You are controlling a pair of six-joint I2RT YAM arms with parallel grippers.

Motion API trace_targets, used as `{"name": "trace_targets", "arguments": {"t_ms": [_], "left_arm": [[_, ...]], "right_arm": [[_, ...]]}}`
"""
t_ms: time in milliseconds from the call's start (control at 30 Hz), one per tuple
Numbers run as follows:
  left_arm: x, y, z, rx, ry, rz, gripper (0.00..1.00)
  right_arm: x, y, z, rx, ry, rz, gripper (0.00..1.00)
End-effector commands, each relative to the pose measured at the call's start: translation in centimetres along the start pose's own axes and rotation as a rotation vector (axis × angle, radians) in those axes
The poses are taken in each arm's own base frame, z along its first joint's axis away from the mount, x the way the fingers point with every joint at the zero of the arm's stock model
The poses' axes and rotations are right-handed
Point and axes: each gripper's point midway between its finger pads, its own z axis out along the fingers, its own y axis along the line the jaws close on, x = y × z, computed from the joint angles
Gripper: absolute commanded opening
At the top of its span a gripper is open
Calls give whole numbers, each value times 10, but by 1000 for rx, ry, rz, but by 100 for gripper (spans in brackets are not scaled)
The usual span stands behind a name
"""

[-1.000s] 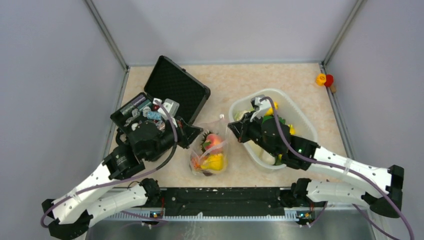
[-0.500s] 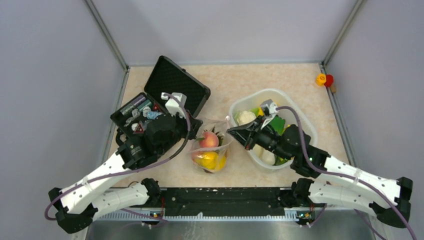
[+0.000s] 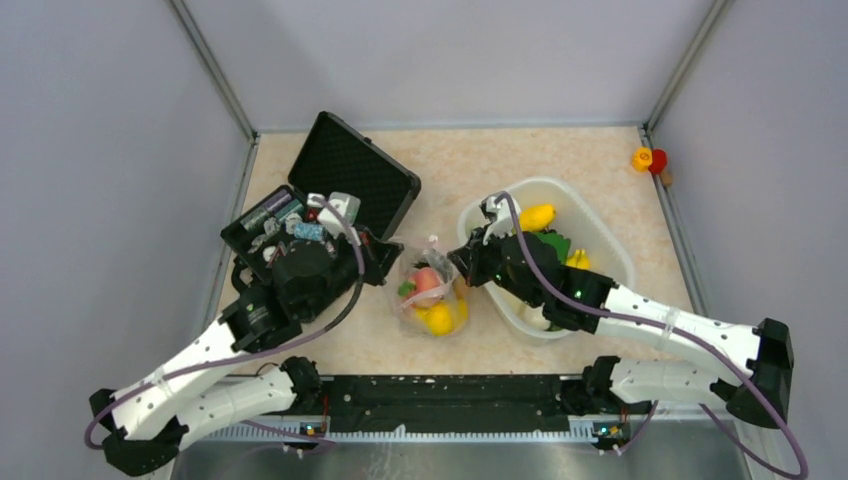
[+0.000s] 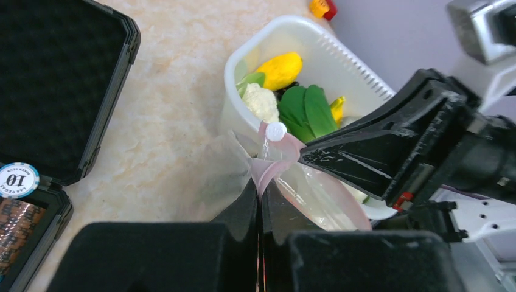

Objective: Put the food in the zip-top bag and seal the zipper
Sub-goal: Adjust the zipper food storage bag at the center of the board, then pick up the fake fruit from the bin.

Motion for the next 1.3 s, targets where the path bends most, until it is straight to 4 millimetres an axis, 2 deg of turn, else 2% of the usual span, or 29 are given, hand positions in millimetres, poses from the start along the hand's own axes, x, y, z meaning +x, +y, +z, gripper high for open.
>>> {"name": "trace_targets", "arguments": {"t_ms": [0,67,167,233,300,367,400,500,600,700,767,867,933,1167,1267], "left_arm": [[-53,-13,-41,118,-241,-82,0],[-54,-9,-48,112,-249,-92,0],[-54,-15,-52,146,-237,-84,0],[-50,-14,-45,127,-215,-67,0],[-40,-12,-34,88,-154,-47,0],[-30,-13,-20,68,-95,-15,0],[-25,-11,-13,50,-70,-5,0],[-12,-6,6,1,-23,16,0],[-9,-1,13,-34,-19,18,0],[-11,1,14,-37,-39,16,0],[-11,2,13,-35,-51,17,0],[-12,5,10,-43,-66,14,0],[-12,6,9,-41,-72,10,0],[-13,6,2,-26,-84,6,0],[-15,6,-2,-17,-95,1,0]], "right_arm": [[-50,49,-18,-278,-202,94,0],[-53,52,-19,-288,-212,94,0],[-48,54,-13,-289,-186,70,0],[-39,37,-1,-194,-128,82,0],[-27,10,11,-69,-68,85,0],[-17,-7,17,-1,-27,78,0],[-11,-14,19,16,-7,73,4],[-4,-23,16,39,26,59,27],[-16,-23,-3,14,-14,61,36],[-35,-17,-30,-64,-114,79,54],[-45,-19,-47,-89,-185,88,60],[-54,-39,-65,-23,-256,113,61],[-51,-56,-69,55,-271,117,61],[-23,-126,-67,436,-161,78,61],[-13,-141,-59,453,-112,95,52]]}}
